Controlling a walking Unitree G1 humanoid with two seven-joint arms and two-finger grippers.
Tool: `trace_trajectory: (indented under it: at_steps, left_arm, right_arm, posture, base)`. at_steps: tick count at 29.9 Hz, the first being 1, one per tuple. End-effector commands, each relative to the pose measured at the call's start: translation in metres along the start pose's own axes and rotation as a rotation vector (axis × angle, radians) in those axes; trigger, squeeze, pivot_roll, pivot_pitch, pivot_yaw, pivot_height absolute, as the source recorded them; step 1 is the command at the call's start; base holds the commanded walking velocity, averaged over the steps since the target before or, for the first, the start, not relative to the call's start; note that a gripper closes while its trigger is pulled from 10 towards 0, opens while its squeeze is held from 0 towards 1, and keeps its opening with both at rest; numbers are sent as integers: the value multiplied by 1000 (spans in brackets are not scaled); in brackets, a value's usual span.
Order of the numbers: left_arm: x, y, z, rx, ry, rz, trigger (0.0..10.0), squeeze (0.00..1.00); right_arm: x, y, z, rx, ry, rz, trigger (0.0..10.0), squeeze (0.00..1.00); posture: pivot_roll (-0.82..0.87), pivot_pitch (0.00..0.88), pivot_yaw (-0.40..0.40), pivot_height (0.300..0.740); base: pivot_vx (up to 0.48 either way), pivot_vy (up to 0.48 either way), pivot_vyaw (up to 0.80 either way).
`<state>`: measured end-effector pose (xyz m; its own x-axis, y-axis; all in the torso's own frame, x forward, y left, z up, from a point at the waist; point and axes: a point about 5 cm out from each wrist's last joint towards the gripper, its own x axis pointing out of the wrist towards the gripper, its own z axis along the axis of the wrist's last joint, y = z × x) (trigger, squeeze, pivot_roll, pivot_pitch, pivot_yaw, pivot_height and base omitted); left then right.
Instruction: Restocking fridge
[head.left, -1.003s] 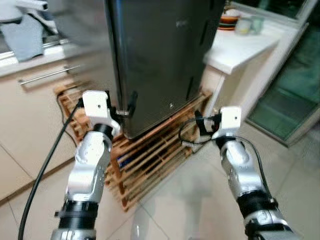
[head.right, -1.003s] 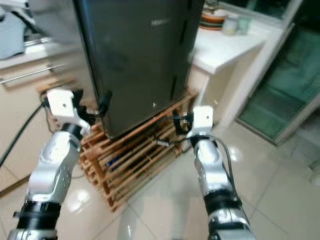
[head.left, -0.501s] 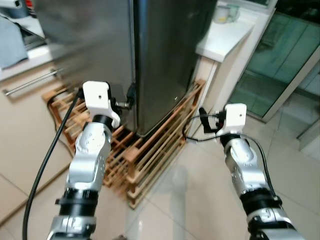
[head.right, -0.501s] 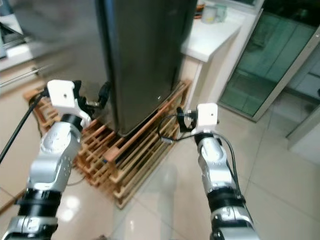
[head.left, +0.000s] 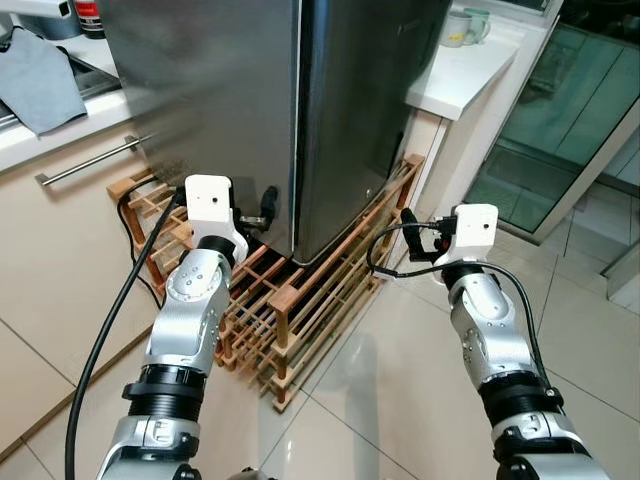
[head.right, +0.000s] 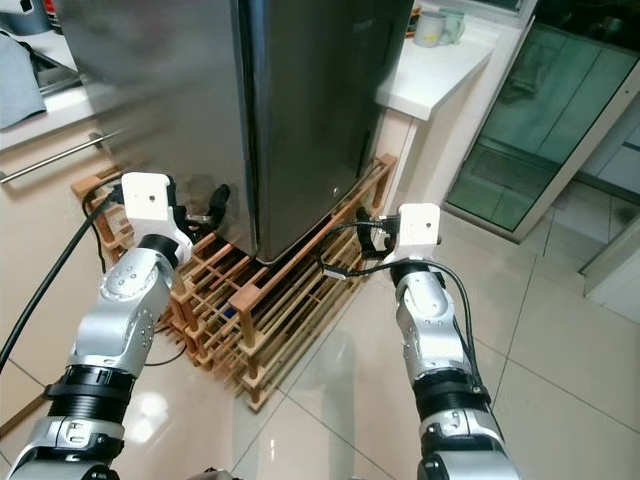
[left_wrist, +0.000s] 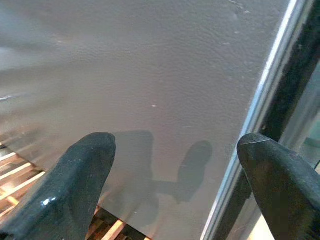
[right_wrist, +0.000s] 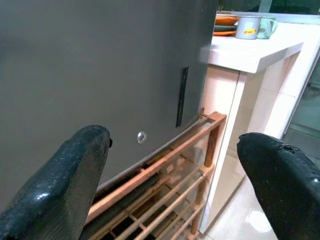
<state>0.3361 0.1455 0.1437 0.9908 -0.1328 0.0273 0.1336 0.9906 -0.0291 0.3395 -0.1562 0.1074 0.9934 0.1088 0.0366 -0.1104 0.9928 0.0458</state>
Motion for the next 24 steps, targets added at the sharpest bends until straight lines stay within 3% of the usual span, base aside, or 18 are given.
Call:
trace_trajectory:
  at_steps: [1,9,13,17,20,24]
  left_arm:
    - [3,-8,0,11,1,-31,10000,0]
    - [14,-17,4,27,-21,-46,10000,0]
    - [18,-15,8,40,-38,-29,10000,0]
    - [23,-9,29,81,-101,-56,10000,0]
    - [24,-5,30,91,-102,-45,10000,0]
    - [23,-5,30,86,-104,-43,10000,0]
  right_arm:
    - [2,-2,1,19,-7,-19,10000,286]
    - [11,-5,7,20,-9,-6,10000,286]
    - [13,-11,11,49,-14,-26,10000,286]
    - [20,-7,19,86,-47,-42,10000,286]
    - [21,-6,21,90,-54,-48,10000,282]
    - [23,8,28,45,-92,-5,10000,282]
  posture:
    - [-63,0,-13,740]
    - [-9,0,-48,740]
    - [49,0,-51,740]
    - [39,0,-13,740]
    - [40,0,-11,740]
    - [25,0,-6,740]
  base:
    - [0,0,0]
    - [0,0,0]
    - [0,0,0]
    - [0,0,0]
    - [0,0,0]
    - [0,0,0]
